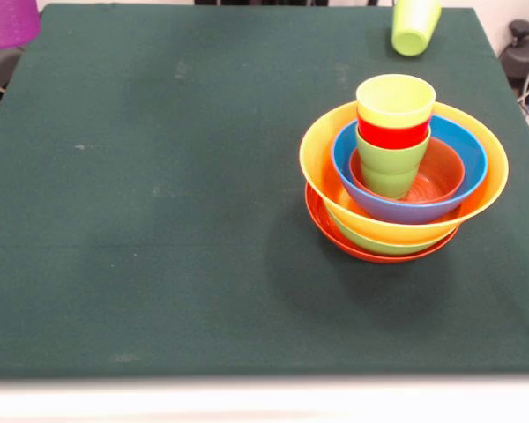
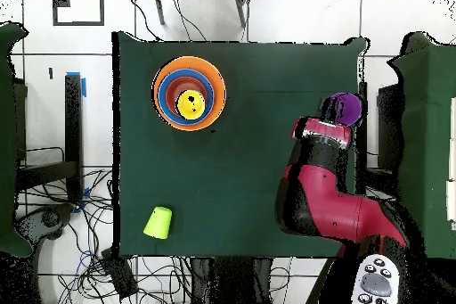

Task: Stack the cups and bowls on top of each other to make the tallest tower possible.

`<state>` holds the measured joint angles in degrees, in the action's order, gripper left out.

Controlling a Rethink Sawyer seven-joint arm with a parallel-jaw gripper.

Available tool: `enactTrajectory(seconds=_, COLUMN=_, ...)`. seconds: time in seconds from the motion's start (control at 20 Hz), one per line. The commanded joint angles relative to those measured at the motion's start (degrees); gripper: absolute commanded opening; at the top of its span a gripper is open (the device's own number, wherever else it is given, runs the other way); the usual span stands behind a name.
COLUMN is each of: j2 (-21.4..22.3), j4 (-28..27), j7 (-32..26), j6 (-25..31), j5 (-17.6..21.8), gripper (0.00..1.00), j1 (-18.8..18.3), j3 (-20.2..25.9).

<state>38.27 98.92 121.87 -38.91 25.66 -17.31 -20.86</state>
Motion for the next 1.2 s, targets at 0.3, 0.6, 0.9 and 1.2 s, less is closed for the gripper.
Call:
enactTrajectory(seconds=0.3, j2=4.1, j4=-0.1, j7=2.9, j6=14.0, j5=6.0, gripper=0.00, j1=0.8, j3=2.8)
enactTrajectory(seconds=0.6, j2=4.0, j4=0.4, j7=1.3, j6=14.7, j5=0.2, gripper=0.00, j1=6.6, j3=-1.0)
enactTrajectory(seconds=0.9, j2=0.9, j4=0.4, j7=1.4, j6=13.4, j5=-6.3, gripper=0.00, j1=12.1, j3=-5.1)
enactTrajectory(seconds=1.2, j2=-2.8, j4=0.5, j7=1.7, j6=11.4, j5=-12.8, gripper=0.00, j1=16.7, j3=-8.0)
